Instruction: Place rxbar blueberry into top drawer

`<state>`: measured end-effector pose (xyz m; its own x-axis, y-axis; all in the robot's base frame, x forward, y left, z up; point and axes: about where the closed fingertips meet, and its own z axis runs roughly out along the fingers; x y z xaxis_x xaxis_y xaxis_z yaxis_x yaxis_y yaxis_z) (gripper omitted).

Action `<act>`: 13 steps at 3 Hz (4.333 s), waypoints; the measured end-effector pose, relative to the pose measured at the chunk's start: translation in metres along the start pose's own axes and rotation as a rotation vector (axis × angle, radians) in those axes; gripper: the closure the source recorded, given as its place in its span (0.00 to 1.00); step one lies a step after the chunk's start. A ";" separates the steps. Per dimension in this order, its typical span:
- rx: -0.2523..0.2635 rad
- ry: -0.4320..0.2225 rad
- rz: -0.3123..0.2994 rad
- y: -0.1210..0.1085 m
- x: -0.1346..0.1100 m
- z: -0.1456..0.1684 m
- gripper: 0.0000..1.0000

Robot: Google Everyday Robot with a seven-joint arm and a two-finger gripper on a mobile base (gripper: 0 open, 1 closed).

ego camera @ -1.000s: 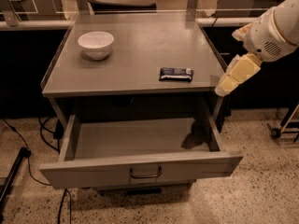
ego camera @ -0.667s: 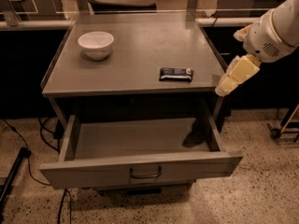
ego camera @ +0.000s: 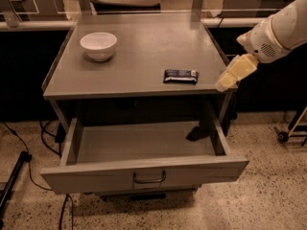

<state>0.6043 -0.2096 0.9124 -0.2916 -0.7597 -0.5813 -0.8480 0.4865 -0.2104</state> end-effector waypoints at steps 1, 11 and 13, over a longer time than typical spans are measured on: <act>-0.033 -0.038 0.033 -0.013 -0.004 0.018 0.00; -0.146 -0.183 0.052 -0.016 -0.038 0.146 0.43; -0.154 -0.167 0.064 -0.015 -0.035 0.147 0.71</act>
Offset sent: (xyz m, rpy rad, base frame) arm 0.0571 0.0250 -0.0226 0.1456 0.0440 0.0451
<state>0.6923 -0.1271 0.8204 -0.2809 -0.6413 -0.7140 -0.8913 0.4503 -0.0538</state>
